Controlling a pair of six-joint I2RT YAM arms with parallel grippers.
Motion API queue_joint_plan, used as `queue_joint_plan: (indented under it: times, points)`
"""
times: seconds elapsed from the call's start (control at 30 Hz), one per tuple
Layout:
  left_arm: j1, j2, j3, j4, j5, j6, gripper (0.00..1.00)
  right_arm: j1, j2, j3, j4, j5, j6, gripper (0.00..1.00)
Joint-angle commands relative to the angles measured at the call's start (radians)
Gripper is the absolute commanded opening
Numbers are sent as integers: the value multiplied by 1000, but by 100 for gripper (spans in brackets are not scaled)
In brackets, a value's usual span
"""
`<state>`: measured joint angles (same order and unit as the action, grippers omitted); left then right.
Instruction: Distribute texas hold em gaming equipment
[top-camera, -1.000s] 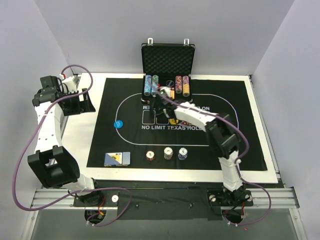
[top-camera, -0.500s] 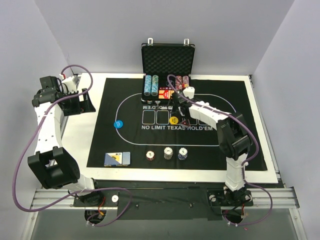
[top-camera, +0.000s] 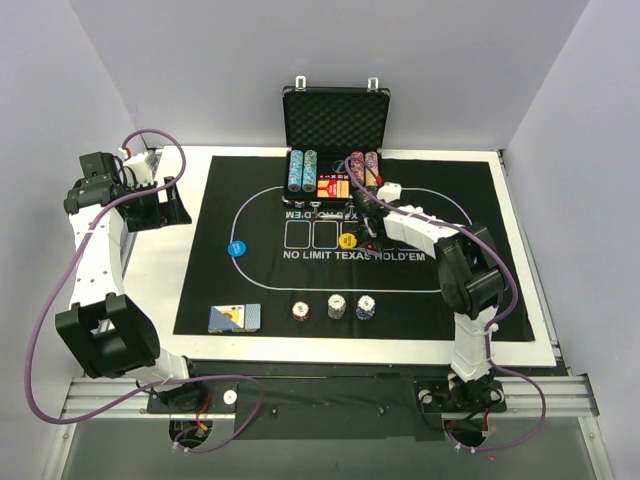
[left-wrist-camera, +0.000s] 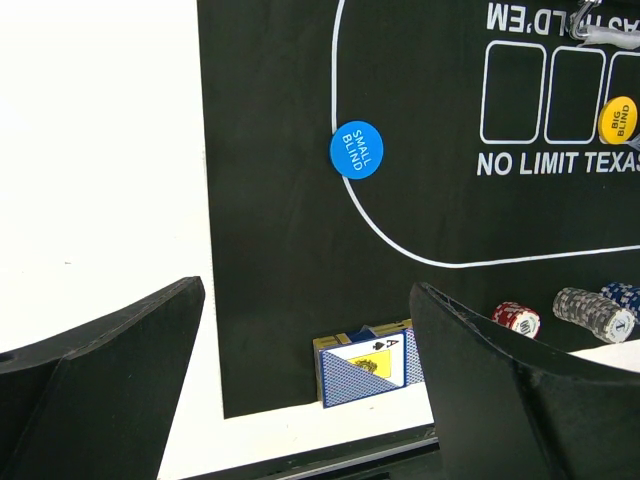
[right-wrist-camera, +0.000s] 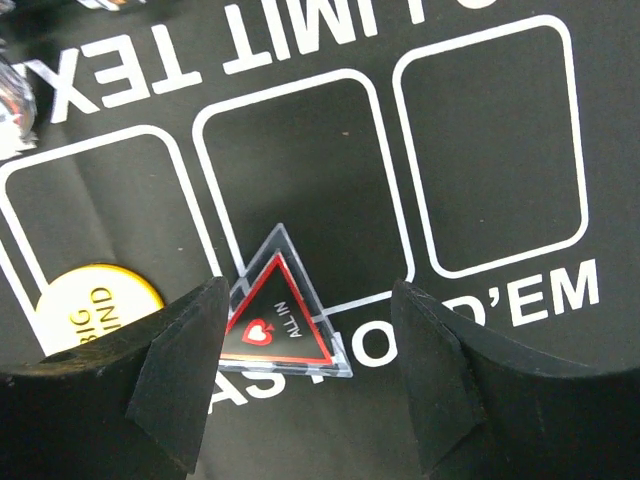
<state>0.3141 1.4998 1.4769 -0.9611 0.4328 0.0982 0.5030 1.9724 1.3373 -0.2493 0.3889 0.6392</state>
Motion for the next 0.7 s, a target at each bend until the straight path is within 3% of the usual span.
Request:
queue_joint_plan:
  times: [0.0,0.23,0.5,0.67]
  points:
    - [8,-36,26,7,24,14,96,-11,-15,-50,-13,8,28,61]
    - [8,-49,28,4,26,15,95,-9,-24,-73,19,-5,27,62]
    - [8,-64,17,-1,17,28,96,-9,9,22,-47,5,30,62]
    - [6,-62,19,1,17,32,96,0,-41,-73,-54,11,63,57]
